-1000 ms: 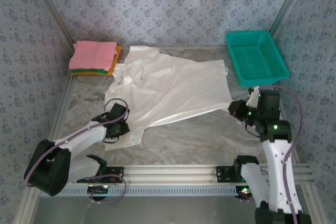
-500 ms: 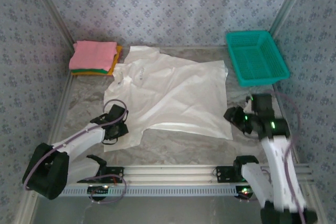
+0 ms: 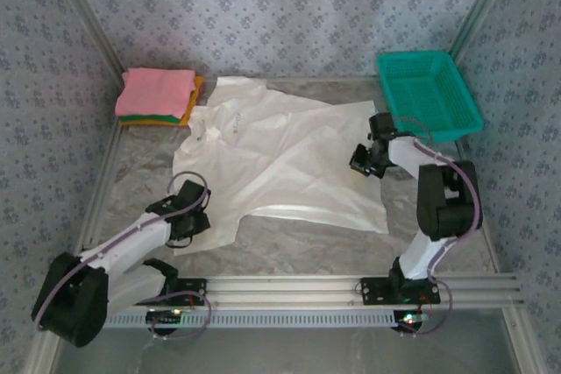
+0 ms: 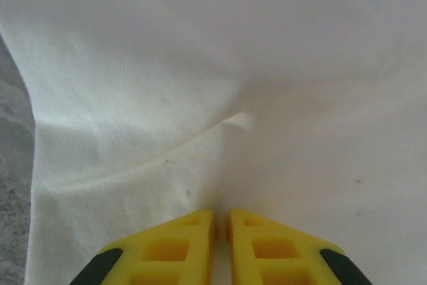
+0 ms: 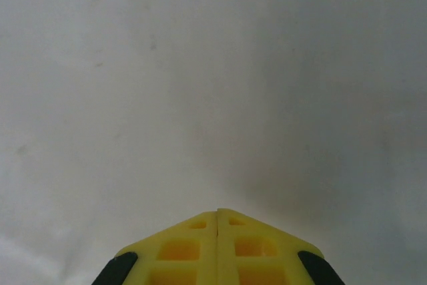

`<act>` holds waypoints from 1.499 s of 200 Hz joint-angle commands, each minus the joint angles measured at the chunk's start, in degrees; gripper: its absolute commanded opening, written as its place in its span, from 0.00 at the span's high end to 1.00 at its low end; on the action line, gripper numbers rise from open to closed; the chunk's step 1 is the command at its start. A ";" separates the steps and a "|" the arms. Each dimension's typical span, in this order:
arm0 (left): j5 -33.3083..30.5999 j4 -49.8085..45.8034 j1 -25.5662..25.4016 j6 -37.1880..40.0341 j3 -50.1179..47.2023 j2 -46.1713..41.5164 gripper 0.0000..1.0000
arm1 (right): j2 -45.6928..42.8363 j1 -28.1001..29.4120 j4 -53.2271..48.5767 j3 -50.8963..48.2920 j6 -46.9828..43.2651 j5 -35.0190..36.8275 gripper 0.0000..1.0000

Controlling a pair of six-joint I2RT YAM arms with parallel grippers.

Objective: Fold and stack the t-shirts

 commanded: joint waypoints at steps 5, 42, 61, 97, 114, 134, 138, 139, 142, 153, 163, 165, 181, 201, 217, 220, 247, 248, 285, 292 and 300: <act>-0.92 -3.53 0.13 2.53 6.75 1.05 0.89 | 1.32 -0.72 5.48 -2.46 4.90 1.10 1.00; 1.08 1.70 0.42 11.86 21.69 11.43 0.83 | 0.11 -2.43 5.96 -6.69 6.31 2.05 1.00; 2.33 1.92 0.51 14.73 27.86 21.75 0.91 | -3.32 -4.52 7.62 -11.08 7.92 2.79 1.00; 5.24 9.30 1.48 12.26 24.24 29.73 0.92 | -8.25 -5.06 7.61 -12.64 6.10 1.87 1.00; 6.50 12.11 1.39 10.41 20.85 30.21 0.93 | -10.60 -3.35 6.86 -10.96 4.62 2.51 1.00; 7.31 13.94 1.25 7.76 16.71 29.06 0.94 | -10.15 -0.27 3.96 -5.28 1.92 4.26 1.00; 7.36 14.04 1.07 7.23 15.90 28.64 0.94 | -9.56 0.26 3.51 -4.04 1.57 4.32 1.00; 7.34 14.06 1.05 7.07 15.71 28.54 0.94 | -9.39 0.36 3.31 -3.63 1.51 4.33 1.00; 7.32 14.08 0.90 6.66 15.09 28.12 0.94 | -8.95 0.68 2.97 -2.64 1.28 4.29 1.00; 7.06 13.95 -0.08 4.81 12.63 26.32 0.95 | -7.10 1.54 2.97 0.21 0.92 3.58 1.00; 6.87 13.16 -1.34 2.70 10.29 24.32 0.96 | -5.33 2.09 3.43 2.35 0.80 3.17 0.99; 6.83 12.95 -1.97 2.32 9.82 23.83 0.96 | -4.93 2.10 3.54 2.75 0.83 3.12 0.99; 5.08 10.31 -6.08 -2.49 5.89 19.59 0.96 | -1.85 2.71 4.12 5.91 0.64 2.36 0.99; 3.29 6.07 -12.01 -9.06 2.42 13.09 0.96 | 2.10 3.80 4.38 10.11 0.31 0.91 0.99; 1.03 1.04 -14.09 -10.62 3.79 8.01 0.96 | 5.12 5.01 4.02 12.91 -0.22 -0.05 0.98; 0.35 0.01 -14.12 -10.36 4.36 7.13 0.95 | 5.57 5.29 4.04 13.34 -0.22 -0.06 0.97; -6.53 -2.44 -9.89 -1.79 11.96 3.99 0.89 | 8.65 6.83 3.81 15.81 -0.31 -0.87 0.97; -6.37 -2.18 -9.52 -1.40 12.20 4.13 0.89 | 8.68 6.85 3.89 15.84 -0.31 -0.86 0.97; -1.02 8.39 3.42 13.47 24.70 15.76 0.89 | 8.80 6.48 4.39 15.71 -0.22 0.99 0.95; -0.29 10.52 4.36 16.17 27.84 19.31 0.86 | 9.05 5.94 3.78 16.53 -0.66 1.46 0.93; 1.85 11.75 5.46 18.92 32.43 24.17 0.79 | 9.79 5.13 2.95 18.10 -1.18 1.82 0.89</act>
